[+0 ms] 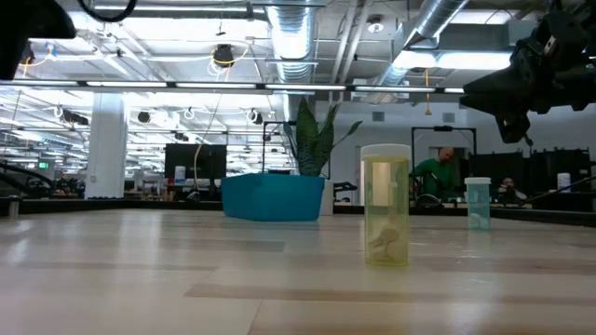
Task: Pick and place pill bottles into a basket
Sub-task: Put the left yellow pill bottle into the blue bin
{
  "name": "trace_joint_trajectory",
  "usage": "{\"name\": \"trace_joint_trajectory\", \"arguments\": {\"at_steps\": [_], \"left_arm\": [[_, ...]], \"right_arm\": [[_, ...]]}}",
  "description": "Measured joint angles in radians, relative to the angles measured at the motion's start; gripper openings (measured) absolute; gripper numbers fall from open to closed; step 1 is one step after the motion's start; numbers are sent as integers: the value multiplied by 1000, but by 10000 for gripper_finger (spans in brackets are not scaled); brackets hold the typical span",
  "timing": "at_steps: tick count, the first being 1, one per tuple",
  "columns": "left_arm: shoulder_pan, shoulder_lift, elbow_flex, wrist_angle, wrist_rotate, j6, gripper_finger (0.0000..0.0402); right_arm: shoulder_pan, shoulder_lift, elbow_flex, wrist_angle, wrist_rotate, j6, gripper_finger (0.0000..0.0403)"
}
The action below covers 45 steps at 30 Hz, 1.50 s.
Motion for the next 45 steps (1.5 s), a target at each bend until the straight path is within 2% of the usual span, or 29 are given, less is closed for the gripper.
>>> {"name": "trace_joint_trajectory", "arguments": {"at_steps": [4, 11, 17, 20, 25, 32, 38, 41, 45], "left_arm": [[-5, 46, 0, -14, 10, -116, 118], [-5, 49, -7, 0, -32, -192, 200], [-5, 49, -147, 163, 100, -268, 240], [-5, 49, -176, 204, 93, -292, 249], [-4, 49, -196, 200, 8, -300, 251], [-4, 49, -264, 223, 59, -303, 252], [0, 49, -289, 270, 57, -304, 247], [3, 49, -290, 281, 57, -298, 219], [3, 49, -290, 283, 57, -295, 154]], "right_arm": [[0, 0, 0, 0, 0, 0, 100], [0, 0, 0, 0, 0, 0, 100], [0, 0, 0, 0, 0, 0, 100], [0, 0, 0, 0, 0, 0, 100], [0, 0, 0, 0, 0, 0, 100], [0, 0, 0, 0, 0, 0, 100], [0, 0, 0, 0, 0, 0, 100], [0, 0, 0, 0, 0, 0, 100], [0, 0, 0, 0, 0, 0, 100]]}}
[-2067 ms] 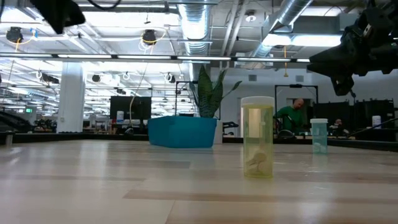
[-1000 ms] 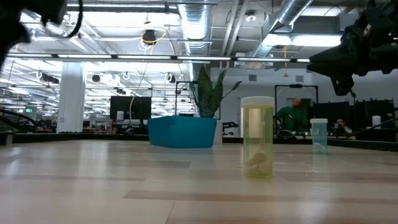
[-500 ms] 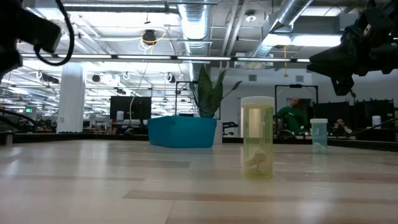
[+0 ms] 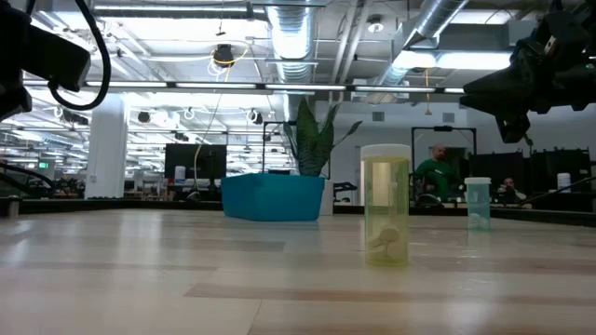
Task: Pick and place pill bottles into a basket
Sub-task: Put the left yellow pill bottle into the blue bin
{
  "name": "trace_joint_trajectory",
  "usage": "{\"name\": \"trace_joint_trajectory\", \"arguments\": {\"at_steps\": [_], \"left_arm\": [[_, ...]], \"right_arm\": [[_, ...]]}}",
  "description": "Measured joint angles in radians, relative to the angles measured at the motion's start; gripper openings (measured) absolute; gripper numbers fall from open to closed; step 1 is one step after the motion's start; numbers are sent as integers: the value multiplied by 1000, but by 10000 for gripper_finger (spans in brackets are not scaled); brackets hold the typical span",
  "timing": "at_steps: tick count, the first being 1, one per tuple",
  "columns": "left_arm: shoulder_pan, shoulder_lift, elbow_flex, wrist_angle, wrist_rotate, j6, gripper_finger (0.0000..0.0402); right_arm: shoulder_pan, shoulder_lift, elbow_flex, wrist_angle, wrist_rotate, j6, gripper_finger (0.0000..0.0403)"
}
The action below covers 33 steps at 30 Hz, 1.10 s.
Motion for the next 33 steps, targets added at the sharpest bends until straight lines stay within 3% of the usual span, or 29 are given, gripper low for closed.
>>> {"name": "trace_joint_trajectory", "arguments": {"at_steps": [4, 8, 11, 16, 21, 27, 33], "left_arm": [[12, -5, 0, 0, 1, 0, 92], [65, -41, 0, 0, -4, 0, 72], [137, -95, 0, 0, -40, 0, 78], [314, -222, 1, 8, -199, 35, 92], [549, -315, 1, 152, -318, 271, 84], [873, -276, 3, 515, -207, 608, 84], [1125, -150, 3, 646, 22, 744, 84]], "right_arm": [[0, 0, 0, 0, 0, 0, 100], [0, 0, 0, 0, 0, 0, 100], [0, 0, 0, 0, 0, 0, 100], [0, 0, 0, 0, 0, 0, 100], [0, 0, 0, 0, 0, 0, 100], [0, 0, 0, 0, 0, 0, 100], [0, 0, 0, 0, 0, 0, 100]]}}
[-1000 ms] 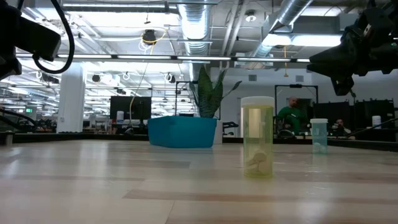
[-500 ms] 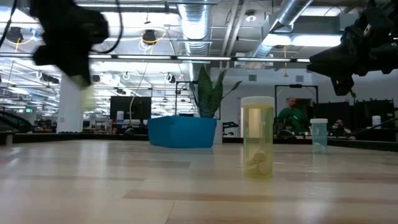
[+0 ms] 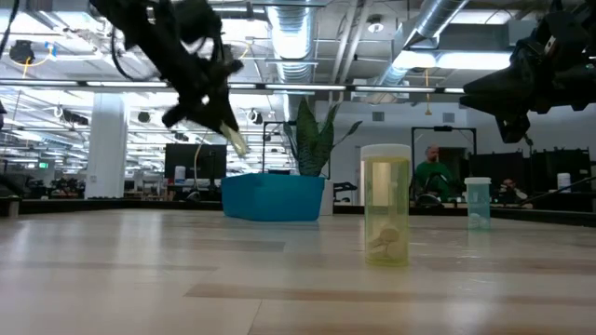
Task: Pick and place pill bottles into a basket
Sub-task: Put the left yellow pill bottle into the blue bin
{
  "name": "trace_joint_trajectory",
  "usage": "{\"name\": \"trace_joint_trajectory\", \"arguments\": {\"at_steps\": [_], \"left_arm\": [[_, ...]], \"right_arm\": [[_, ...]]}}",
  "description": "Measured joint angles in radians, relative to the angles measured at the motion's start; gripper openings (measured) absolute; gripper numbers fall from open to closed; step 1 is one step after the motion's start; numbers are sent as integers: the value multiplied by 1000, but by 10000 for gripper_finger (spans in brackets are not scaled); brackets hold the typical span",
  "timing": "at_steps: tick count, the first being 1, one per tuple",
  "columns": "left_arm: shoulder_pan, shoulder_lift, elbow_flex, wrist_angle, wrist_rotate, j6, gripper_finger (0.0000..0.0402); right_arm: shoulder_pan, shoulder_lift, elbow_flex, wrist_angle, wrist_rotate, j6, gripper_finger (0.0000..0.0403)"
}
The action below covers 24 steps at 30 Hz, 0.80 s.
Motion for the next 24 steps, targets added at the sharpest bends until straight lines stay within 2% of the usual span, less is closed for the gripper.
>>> {"name": "trace_joint_trajectory", "arguments": {"at_steps": [3, 6, 16, 20, 24], "left_arm": [[61, 96, 50, -6, 114, 74, 84], [70, 203, 157, -59, 159, 165, 84], [70, 531, 618, -424, 136, 459, 84], [70, 642, 735, -533, 101, 508, 84], [70, 693, 789, -544, 86, 519, 84]], "right_arm": [[0, 0, 0, 0, 0, 0, 100], [0, 0, 0, 0, 0, 0, 100], [0, 0, 0, 0, 0, 0, 100], [0, 0, 0, 0, 0, 0, 100], [0, 0, 0, 0, 0, 0, 100]]}}
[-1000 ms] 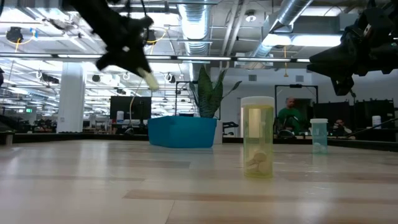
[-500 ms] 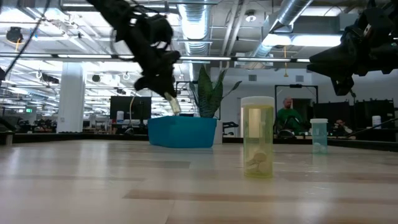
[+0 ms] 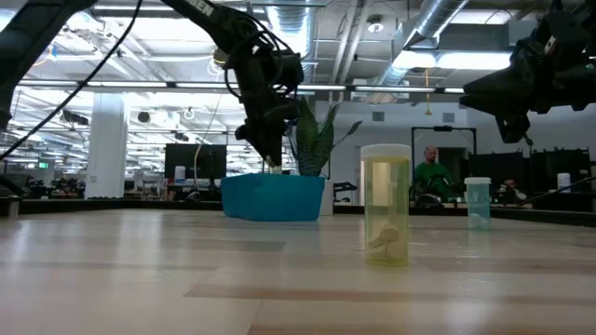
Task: Pick and place pill bottles into a basket
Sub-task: Put the left yellow pill bottle into the blue bin
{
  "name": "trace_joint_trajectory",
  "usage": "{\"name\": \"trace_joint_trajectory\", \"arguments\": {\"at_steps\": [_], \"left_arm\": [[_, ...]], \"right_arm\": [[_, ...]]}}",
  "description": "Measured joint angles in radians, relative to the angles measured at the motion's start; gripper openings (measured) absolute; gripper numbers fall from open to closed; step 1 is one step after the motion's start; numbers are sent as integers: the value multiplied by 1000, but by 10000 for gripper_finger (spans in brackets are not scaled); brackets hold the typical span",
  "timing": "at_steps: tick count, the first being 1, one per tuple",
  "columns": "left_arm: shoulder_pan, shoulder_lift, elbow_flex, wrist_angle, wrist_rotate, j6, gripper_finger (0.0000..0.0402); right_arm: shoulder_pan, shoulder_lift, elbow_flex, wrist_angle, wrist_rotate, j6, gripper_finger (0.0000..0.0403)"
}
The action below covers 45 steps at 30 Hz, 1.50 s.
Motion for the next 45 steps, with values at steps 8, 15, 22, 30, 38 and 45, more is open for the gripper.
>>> {"name": "trace_joint_trajectory", "arguments": {"at_steps": [8, 15, 22, 30, 38, 45], "left_arm": [[27, 15, -7, 10, -8, -23, 84], [39, 15, -7, 5, 8, -37, 84], [21, 15, -7, 7, 2, -39, 84], [17, 15, -28, 18, -7, -64, 84], [14, 14, -59, 31, -26, -66, 92], [8, 14, -58, 40, -26, -68, 111]], "right_arm": [[0, 0, 0, 0, 0, 0, 100], [0, 0, 0, 0, 0, 0, 100], [0, 0, 0, 0, 0, 0, 100], [0, 0, 0, 0, 0, 0, 100], [0, 0, 0, 0, 0, 0, 100], [0, 0, 0, 0, 0, 0, 100]]}}
